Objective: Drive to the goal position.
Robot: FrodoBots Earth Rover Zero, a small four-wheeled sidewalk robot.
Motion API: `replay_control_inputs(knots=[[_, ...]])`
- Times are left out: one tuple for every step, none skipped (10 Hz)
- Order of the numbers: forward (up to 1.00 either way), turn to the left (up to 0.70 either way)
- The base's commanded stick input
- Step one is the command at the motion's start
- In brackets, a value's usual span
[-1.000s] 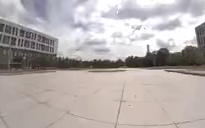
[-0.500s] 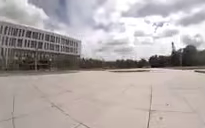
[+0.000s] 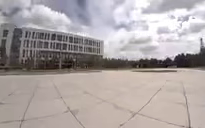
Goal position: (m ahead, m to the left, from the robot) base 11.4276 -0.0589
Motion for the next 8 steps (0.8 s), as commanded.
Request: replay_control_inputs(knots=[[0.7,-0.34],[0.7,-0.16],[0.7,0.07],[0.7,0.09],[0.7,0.02],[0.7,-0.06],[0.7,-0.35],[0.7,-0.35]])
